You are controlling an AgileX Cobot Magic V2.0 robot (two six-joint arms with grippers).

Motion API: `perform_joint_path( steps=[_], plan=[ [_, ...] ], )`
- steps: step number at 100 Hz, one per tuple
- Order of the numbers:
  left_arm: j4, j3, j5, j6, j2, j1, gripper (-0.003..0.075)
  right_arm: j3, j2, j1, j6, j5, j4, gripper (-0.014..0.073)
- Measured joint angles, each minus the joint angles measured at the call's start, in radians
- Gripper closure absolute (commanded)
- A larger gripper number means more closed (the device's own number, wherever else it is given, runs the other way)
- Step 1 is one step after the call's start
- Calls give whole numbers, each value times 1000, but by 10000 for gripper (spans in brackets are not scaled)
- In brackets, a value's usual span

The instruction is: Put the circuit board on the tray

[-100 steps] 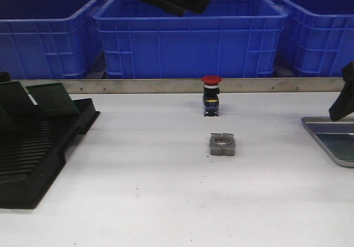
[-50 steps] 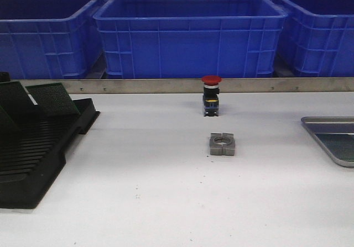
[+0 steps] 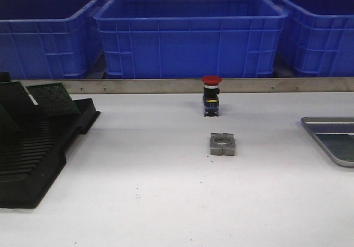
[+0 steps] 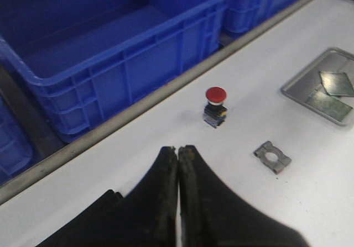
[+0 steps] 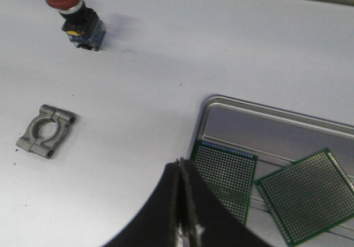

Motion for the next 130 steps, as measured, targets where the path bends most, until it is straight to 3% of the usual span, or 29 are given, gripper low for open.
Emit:
perform_joint_path(
  steps=[43,98,130],
  plan=[
    [-131,358,-453,-17,-353,-72,737,172,-348,149,-9,-220,27,654],
    [-199,724,-485,-18,-946,-73,737,456,-921,152,-10,-223,61,654],
    [-199,823,-485,-18,-1106,-73,737,522,-1040,152,-10,-152,61,654]
  ],
)
